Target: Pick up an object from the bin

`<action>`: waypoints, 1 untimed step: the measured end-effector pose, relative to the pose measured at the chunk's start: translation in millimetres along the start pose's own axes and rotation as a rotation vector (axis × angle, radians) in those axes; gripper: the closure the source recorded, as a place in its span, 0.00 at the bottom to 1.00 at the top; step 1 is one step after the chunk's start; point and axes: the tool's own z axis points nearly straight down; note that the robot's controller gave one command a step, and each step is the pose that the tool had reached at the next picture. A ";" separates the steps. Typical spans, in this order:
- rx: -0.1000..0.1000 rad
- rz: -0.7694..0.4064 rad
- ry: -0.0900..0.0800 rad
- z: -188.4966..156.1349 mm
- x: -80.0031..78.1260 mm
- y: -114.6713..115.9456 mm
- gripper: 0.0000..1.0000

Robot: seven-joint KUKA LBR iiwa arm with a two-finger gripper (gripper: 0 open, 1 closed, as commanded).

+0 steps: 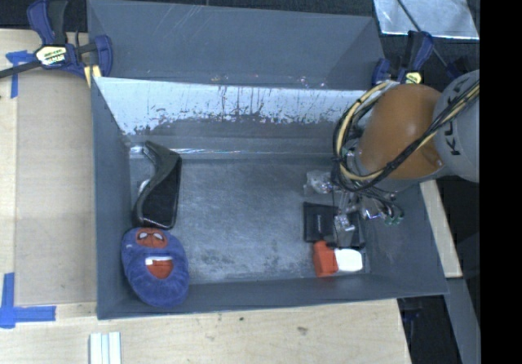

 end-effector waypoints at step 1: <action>0.006 -0.062 -0.003 -0.3 -5.0 -52.7 0.00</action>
Offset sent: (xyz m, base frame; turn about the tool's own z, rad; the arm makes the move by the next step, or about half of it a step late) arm 0.0163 -0.0465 -0.0003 -0.0656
